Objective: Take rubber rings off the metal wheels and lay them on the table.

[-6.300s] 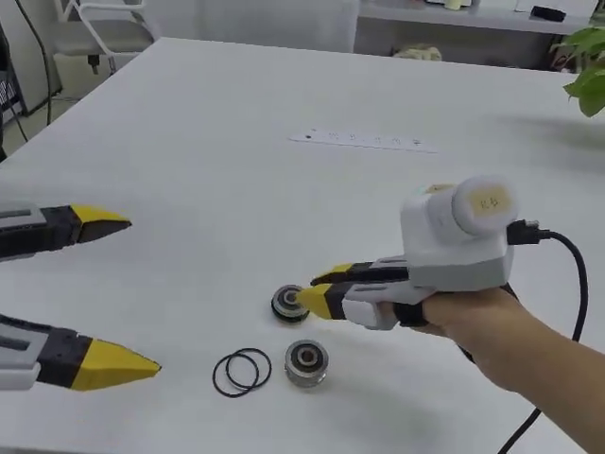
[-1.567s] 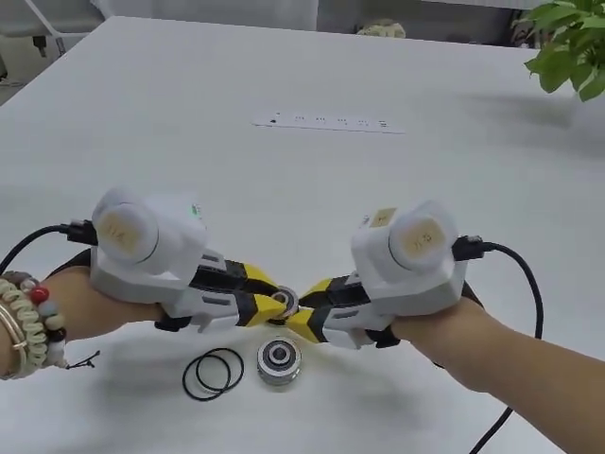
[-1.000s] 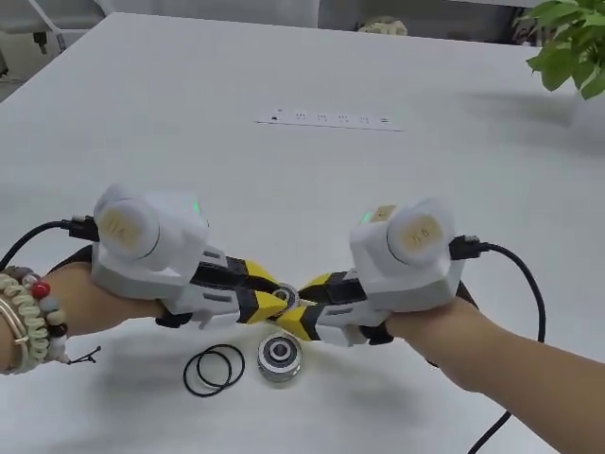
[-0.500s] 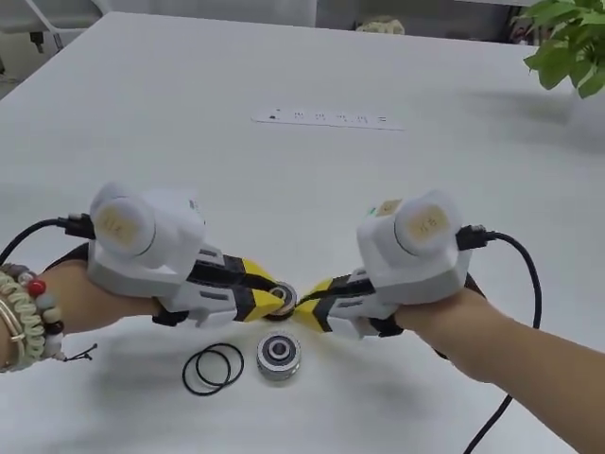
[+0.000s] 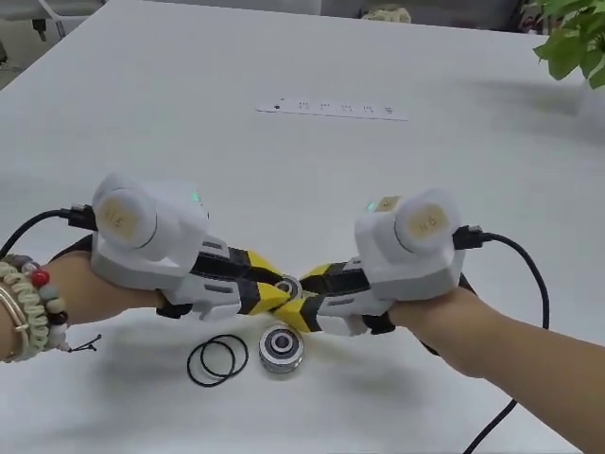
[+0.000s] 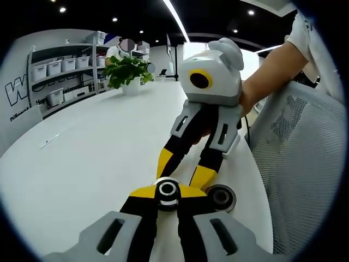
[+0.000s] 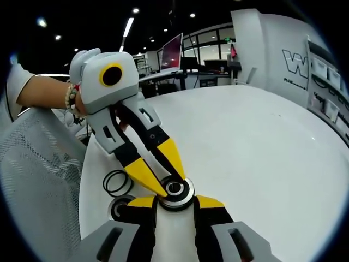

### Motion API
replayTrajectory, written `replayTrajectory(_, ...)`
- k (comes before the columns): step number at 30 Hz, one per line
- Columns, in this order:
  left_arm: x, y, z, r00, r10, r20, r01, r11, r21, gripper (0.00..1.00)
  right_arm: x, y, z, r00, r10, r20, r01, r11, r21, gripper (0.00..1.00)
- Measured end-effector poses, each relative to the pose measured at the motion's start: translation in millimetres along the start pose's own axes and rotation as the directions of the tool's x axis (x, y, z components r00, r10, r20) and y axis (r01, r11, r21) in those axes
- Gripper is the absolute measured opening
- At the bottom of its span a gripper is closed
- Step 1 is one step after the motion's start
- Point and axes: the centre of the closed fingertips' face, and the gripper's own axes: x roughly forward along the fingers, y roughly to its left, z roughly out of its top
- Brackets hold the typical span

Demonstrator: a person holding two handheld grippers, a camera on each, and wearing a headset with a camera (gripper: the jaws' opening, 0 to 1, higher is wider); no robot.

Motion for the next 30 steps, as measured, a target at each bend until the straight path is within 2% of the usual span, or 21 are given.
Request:
replayTrajectory(4, 0.2, 0.3, 0.0, 1.0000, -0.001, 0.001, 0.001, 1.000, 0.002, 0.07, -5.5, -0.7, -2.7, 0.9997, 0.014, -0.018, -0.014, 1.000, -0.024, 0.20)
replayTrajectory(7, 0.1, 0.6, 0.1, 1.0000, 0.000, 0.000, 0.000, 1.000, 0.000, 0.07, -7.4, -0.9, -3.3, 0.9995, 0.024, -0.020, -0.024, 1.000, -0.013, 0.17)
replayTrajectory(11, 0.2, 0.7, 0.1, 1.0000, 0.003, 0.000, -0.003, 1.000, -0.005, 0.07, -6.0, -0.6, -2.8, 0.9993, 0.028, -0.026, -0.028, 1.000, -0.001, 0.17)
replayTrajectory(17, 0.1, 0.5, 0.0, 1.0000, 0.002, 0.000, -0.002, 1.000, -0.005, 0.07, -9.7, -0.3, -6.3, 0.9976, 0.062, -0.029, -0.060, 0.995, 0.074, 0.11)
replayTrajectory(19, 0.1, 0.5, 0.0, 1.0000, 0.002, 0.000, -0.002, 1.000, -0.006, 0.07, -10.1, -1.8, -8.1, 0.9979, 0.055, -0.033, -0.053, 0.997, 0.047, 0.04)
replayTrajectory(21, 0.1, 0.6, 0.0, 1.0000, 0.002, 0.000, -0.002, 1.000, -0.006, 0.07, -10.1, -1.7, -7.8, 0.9977, 0.058, -0.035, -0.056, 0.996, 0.071, 0.03)
replayTrajectory(25, 0.0, 0.6, -0.1, 1.0000, 0.003, -0.001, -0.003, 1.000, -0.006, 0.07, -10.1, -2.1, -8.2, 0.9979, 0.050, -0.042, -0.047, 0.997, 0.060, 0.00)
replayTrajectory(27, -0.2, 1.4, -0.2, 1.0000, 0.008, -0.002, -0.008, 1.000, -0.008, 0.07, -10.8, -9.2, -7.9, 0.9990, 0.009, -0.043, -0.005, 0.996, 0.091, 0.00)
replayTrajectory(30, -0.1, 2.0, -0.2, 0.9999, 0.013, -0.003, -0.013, 1.000, -0.010, 0.07, -9.2, -10.3, -7.2, 0.9976, -0.008, -0.069, 0.015, 0.994, 0.109, 0.00)
